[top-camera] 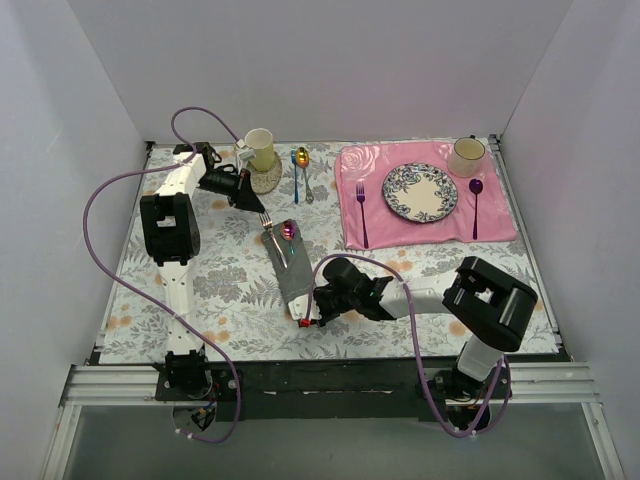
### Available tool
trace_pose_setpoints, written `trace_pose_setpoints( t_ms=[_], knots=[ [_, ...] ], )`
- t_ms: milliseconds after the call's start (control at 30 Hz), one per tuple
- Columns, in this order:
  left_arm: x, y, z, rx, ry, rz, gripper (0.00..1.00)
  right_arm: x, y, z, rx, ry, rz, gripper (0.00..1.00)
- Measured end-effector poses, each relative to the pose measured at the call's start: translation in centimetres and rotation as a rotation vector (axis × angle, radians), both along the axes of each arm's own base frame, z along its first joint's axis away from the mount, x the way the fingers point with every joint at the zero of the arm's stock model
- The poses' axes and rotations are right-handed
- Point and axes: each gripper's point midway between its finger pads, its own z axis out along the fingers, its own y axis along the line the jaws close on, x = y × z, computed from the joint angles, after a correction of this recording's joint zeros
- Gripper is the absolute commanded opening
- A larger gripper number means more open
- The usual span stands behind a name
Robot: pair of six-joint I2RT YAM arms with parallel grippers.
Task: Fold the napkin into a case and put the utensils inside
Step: Insert the fork into the folded napkin.
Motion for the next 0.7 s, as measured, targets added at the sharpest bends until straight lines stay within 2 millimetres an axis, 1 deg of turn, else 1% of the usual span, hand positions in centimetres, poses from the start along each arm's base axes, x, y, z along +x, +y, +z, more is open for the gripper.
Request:
trace_pose_setpoints(
  t_ms=[367, 433, 567, 633, 700],
  knots=[
    [0.1, -0.3, 0.4, -0.024, 0.016, 0.01, 0.0, 0.4, 0.1, 0.0, 0.0, -0.018, -0.014, 0.26],
    [0.4, -0.2, 0.5, -0.024, 0.021, 0.017, 0.0, 0.4, 0.1, 0.0, 0.0, -0.019, -0.015, 0.26],
    [1.9, 0.2, 1.2, -0.032, -0.008, 0.04, 0.0, 0.4, 0.1, 0.0, -0.002, -0.02, -0.016, 0.26],
    [1.9, 0.5, 1.1, -0.033, -0.003, 0.047, 0.0, 0.5, 0.1, 0.0, -0.002, -0.021, -0.017, 0.26],
    [1.5, 0.6, 0.6, -0.034, 0.014, 0.048, 0.0, 0.5, 0.1, 0.0, -0.002, -0.021, -0.017, 0.26]
  ],
)
